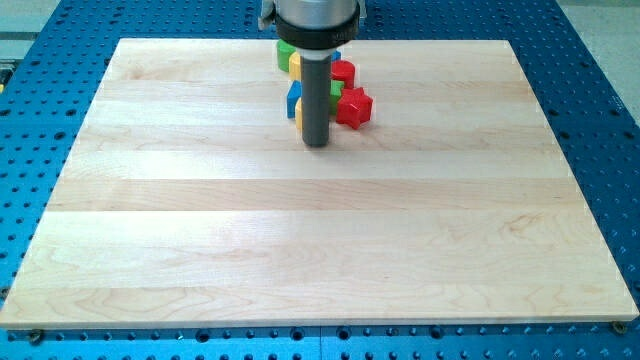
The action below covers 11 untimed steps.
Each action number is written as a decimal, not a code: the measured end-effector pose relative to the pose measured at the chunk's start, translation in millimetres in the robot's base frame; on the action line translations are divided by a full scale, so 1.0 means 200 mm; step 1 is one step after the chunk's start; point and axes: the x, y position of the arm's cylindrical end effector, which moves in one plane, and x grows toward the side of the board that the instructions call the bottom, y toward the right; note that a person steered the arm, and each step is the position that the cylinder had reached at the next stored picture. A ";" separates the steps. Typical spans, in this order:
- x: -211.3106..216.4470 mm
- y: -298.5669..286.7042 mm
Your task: Push the red star to the bottom of the red circle
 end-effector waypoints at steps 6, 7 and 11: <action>-0.29 0.31; -0.20 0.31; -0.18 0.42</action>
